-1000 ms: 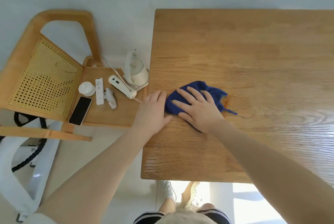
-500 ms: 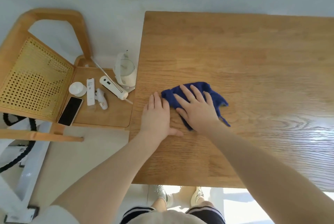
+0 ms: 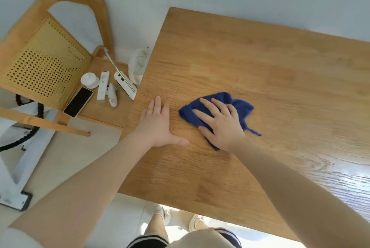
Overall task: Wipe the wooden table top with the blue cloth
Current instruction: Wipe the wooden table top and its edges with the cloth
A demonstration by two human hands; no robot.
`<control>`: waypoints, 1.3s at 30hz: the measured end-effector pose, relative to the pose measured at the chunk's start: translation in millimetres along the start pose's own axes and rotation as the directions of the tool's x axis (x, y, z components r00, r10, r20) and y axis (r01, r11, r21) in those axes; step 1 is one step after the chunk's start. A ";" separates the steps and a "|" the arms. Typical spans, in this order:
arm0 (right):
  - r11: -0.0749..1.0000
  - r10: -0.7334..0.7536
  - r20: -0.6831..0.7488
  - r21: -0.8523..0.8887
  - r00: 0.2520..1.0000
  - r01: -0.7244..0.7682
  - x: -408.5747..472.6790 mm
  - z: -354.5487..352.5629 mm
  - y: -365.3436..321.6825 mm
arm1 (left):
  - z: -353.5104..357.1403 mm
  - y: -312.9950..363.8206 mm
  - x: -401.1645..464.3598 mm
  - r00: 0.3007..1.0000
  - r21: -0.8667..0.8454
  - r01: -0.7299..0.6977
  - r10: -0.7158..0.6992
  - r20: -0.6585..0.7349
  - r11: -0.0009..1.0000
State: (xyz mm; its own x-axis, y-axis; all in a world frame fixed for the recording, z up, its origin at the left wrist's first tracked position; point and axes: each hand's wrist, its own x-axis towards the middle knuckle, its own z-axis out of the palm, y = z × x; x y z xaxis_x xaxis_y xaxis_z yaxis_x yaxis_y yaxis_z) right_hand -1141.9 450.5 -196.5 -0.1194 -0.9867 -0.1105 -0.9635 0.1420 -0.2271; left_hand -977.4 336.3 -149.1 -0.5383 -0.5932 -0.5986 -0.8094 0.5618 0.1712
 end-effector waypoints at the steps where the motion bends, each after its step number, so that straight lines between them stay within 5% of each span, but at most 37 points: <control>1: 0.998 -0.060 0.031 0.006 0.998 0.060 -2.0 -2.6 9.1 | -0.4 2.9 0.0 1.000 -0.016 0.009 -0.009 -0.025 1.000; 4: 0.999 -0.030 0.010 -0.029 0.999 0.030 21.7 -10.1 37.9 | 8.6 15.2 -6.4 0.987 0.019 -0.058 0.060 -0.152 0.998; 7: 0.971 0.228 -0.026 0.076 0.973 -0.225 54.3 -16.4 53.0 | 27.9 25.6 -13.1 0.990 -0.006 -0.091 0.090 -0.105 0.996; 9: 0.949 0.263 -0.007 0.180 0.965 -0.257 57.1 -18.2 51.2 | 36.5 27.0 -14.7 0.995 -0.029 -0.075 0.072 -0.070 0.997; 15: 0.989 -0.074 -0.052 0.126 0.996 0.080 -28.1 2.8 3.1 | 38.4 32.8 -15.7 0.990 0.051 -0.041 0.048 -0.131 0.998; 19: 0.983 -0.173 -0.044 0.062 0.984 0.175 -32.8 8.4 -0.2 | 37.9 35.7 -17.9 0.989 0.051 -0.025 0.032 -0.142 0.998; 26: 0.958 0.285 -0.031 0.041 0.958 -0.283 11.4 -2.1 21.0 | 39.2 35.7 -17.3 0.987 0.052 -0.024 0.032 -0.156 0.998; 33: 0.996 -0.029 0.009 -0.086 1.000 0.030 -50.0 12.3 -9.7 | 38.8 35.0 -17.8 0.984 0.045 -0.050 0.057 -0.169 0.998; 39: 0.914 0.405 -0.037 0.041 0.913 -0.404 7.5 -6.6 42.3 | 41.1 34.6 -15.9 0.986 0.056 -0.050 0.058 -0.157 0.997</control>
State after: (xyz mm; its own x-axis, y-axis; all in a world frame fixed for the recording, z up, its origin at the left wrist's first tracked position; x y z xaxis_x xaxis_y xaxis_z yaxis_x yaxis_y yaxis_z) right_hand -1185.2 448.5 -200.5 -0.5084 -0.8466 -0.1575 -0.8225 0.5316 -0.2022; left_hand -987.2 388.9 -165.8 -0.6143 -0.6426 -0.4578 -0.7673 0.6219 0.1567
